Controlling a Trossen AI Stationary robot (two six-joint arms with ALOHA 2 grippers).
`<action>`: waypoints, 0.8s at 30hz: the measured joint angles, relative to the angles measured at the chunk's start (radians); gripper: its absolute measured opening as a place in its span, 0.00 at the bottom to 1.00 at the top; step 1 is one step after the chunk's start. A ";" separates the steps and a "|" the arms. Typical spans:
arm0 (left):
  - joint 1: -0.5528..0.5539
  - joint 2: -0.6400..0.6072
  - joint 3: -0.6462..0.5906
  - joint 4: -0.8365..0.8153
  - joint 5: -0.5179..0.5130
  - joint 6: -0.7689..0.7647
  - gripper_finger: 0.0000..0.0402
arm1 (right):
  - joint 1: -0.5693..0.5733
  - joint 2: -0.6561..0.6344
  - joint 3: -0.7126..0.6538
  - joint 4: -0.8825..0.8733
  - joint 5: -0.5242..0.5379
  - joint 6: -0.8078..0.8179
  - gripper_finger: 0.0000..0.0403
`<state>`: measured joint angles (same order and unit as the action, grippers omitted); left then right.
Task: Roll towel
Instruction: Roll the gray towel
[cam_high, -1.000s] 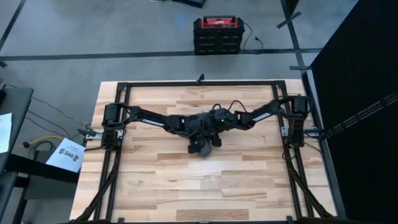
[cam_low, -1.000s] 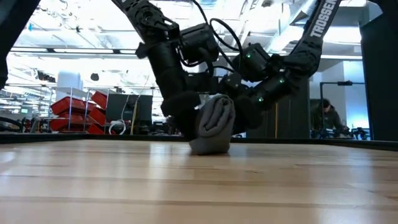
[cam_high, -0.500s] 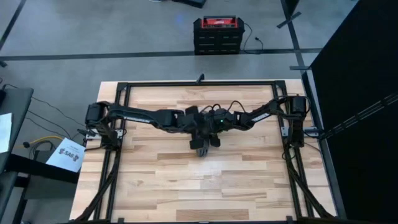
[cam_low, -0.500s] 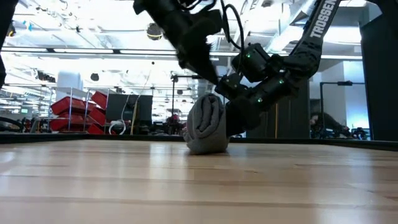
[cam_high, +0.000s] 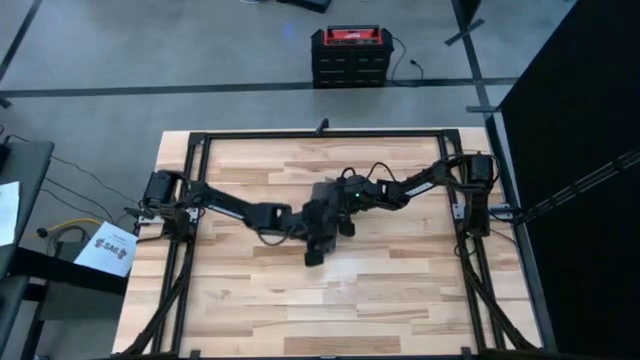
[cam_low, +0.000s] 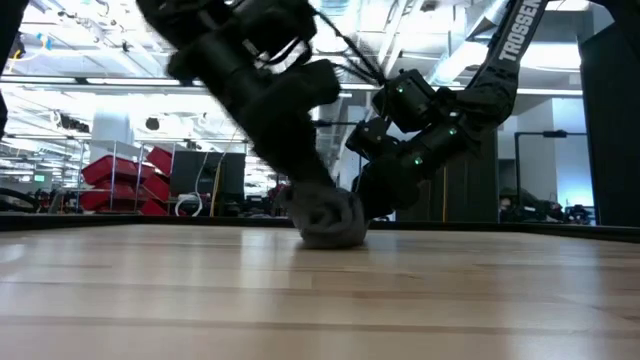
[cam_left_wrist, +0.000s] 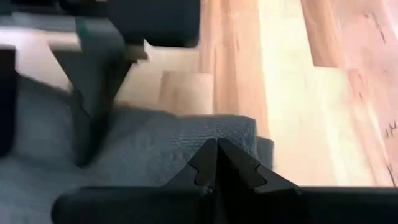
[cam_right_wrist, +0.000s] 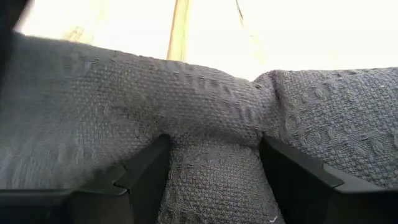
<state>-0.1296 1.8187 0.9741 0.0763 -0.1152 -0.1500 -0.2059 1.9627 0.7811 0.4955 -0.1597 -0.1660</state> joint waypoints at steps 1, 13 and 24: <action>-0.008 0.000 -0.033 0.055 -0.008 -0.019 0.00 | -0.001 -0.001 0.000 0.001 -0.001 0.001 0.59; -0.051 0.199 -0.248 0.766 -0.117 -0.082 0.00 | 0.003 0.002 -0.003 0.080 0.000 0.031 0.59; -0.059 0.291 -0.236 0.861 -0.125 -0.110 0.00 | 0.013 -0.094 -0.006 0.000 0.018 0.051 0.59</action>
<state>-0.1888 2.1098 0.7376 0.9376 -0.2401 -0.2596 -0.1927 1.8690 0.7748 0.4957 -0.1415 -0.1154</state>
